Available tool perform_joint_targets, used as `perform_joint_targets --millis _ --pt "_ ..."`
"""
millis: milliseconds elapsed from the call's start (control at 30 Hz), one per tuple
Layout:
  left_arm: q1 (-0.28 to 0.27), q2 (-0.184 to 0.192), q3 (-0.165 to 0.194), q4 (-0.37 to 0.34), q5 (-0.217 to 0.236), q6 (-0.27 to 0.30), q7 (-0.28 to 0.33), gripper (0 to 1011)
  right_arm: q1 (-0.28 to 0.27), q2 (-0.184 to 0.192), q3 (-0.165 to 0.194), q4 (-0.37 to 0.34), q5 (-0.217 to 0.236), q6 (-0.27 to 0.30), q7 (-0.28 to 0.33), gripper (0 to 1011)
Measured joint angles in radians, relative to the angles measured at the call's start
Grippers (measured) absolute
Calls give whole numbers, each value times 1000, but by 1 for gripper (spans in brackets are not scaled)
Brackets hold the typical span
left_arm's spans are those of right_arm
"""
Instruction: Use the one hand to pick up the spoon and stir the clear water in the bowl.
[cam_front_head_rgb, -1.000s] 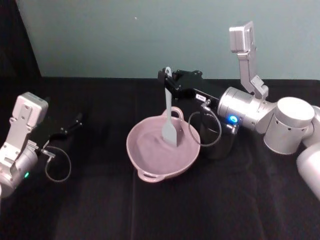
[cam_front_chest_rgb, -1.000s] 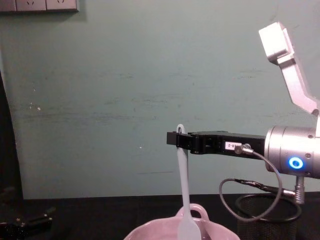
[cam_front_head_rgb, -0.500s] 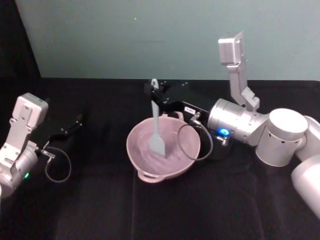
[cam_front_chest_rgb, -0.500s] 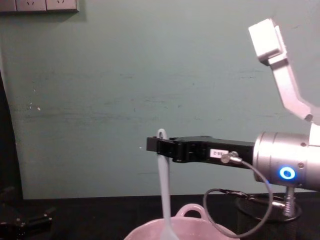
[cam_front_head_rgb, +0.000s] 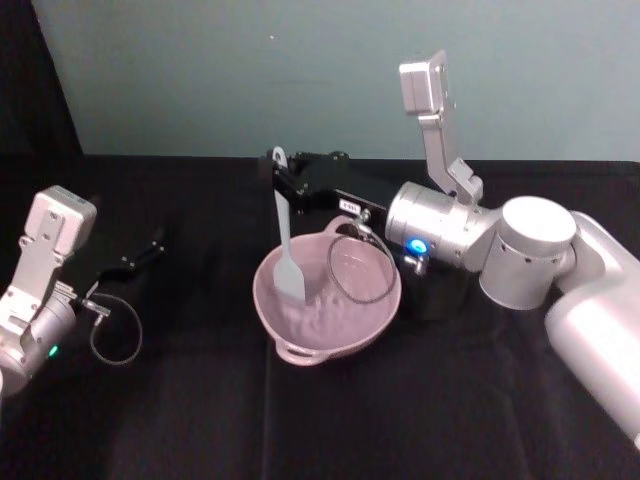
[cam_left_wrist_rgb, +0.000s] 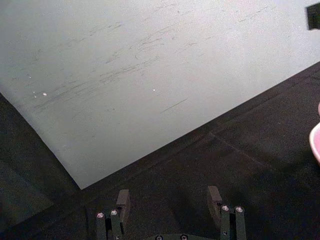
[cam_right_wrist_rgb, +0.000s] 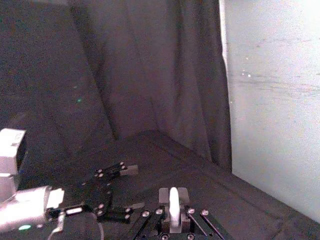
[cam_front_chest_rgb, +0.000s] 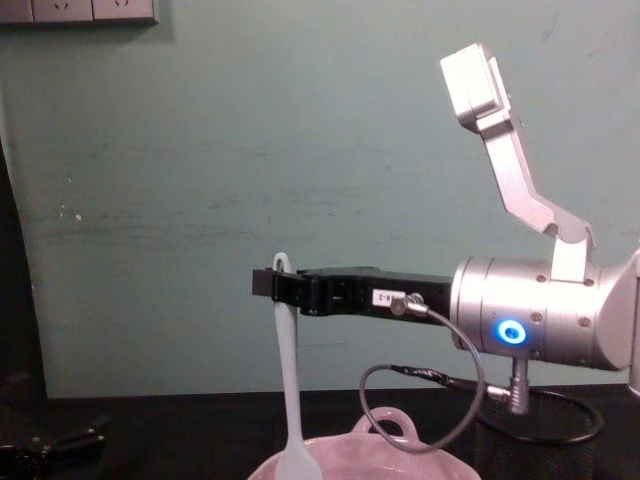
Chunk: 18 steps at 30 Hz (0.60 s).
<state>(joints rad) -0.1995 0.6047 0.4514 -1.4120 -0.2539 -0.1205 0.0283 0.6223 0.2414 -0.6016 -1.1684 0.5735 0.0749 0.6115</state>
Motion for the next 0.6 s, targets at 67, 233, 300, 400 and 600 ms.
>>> perform_joint_targets --millis 67,233,300,400,600 --pt "0 0 0 0 0 0 0 1011 21 -10 0 31 -2 -4 4 109" --pt "0 0 0 0 0 0 0 1011 59 -17 11 85 -4 -4 10 109" --pt "0 0 0 0 0 0 0 1011 65 -15 15 93 -4 0 10 109" --pt "0 0 0 0 0 0 0 1011 69 -5 27 97 -2 8 8 109" --pt "0 0 0 0 0 0 0 1011 43 31 55 57 7 24 -15 109"
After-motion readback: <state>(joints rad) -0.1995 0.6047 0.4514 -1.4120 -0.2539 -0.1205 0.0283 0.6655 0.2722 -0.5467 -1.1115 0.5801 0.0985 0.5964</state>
